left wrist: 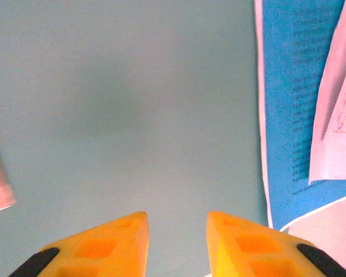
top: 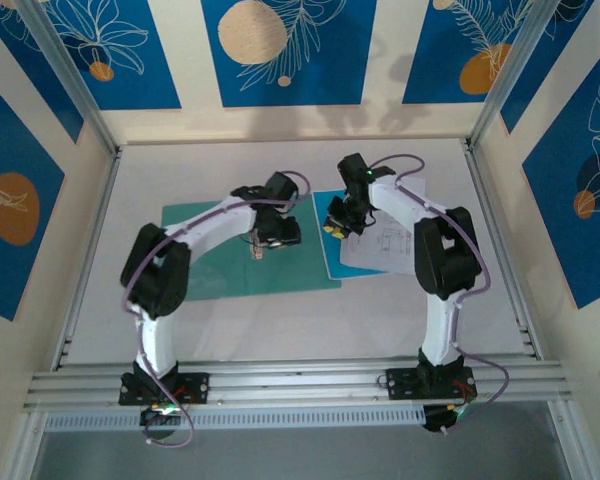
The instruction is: Put the files into the folder
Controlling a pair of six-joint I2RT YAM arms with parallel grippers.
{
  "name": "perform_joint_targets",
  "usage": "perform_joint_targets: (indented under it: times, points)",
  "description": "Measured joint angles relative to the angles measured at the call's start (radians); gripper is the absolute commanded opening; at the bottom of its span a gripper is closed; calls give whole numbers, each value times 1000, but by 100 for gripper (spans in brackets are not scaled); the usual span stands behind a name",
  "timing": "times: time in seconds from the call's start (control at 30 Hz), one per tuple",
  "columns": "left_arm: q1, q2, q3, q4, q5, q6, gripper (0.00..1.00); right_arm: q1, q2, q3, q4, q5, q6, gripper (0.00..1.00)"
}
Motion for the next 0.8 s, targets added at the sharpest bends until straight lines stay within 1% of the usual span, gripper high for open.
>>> perform_joint_targets:
  times: [0.07, 0.17, 0.23, 0.3, 0.47, 0.6, 0.8]
  points:
    - [66, -50, -47, 0, 2, 2, 32, 0, 62, 54, -13, 18, 6, 22]
    - [164, -71, -104, 0, 1, 20, 33, 0, 120, 84, -24, 42, 12, 22]
    - [216, -70, -137, -3, -3, 35, 32, 0, 141, 85, -36, 49, 15, 22]
    - [246, -66, -158, -13, -2, 56, 31, 0, 156, 85, -49, 50, 15, 22]
    - [248, -12, -167, 2, 11, 106, 27, 8, 162, 85, -57, 48, 19, 22]
    - [236, 23, -193, 57, 42, 108, 25, 31, 162, 70, -50, 37, 30, 22]
    - [174, 34, -193, 120, 49, 77, 24, 74, 153, 41, -49, 14, 49, 22]
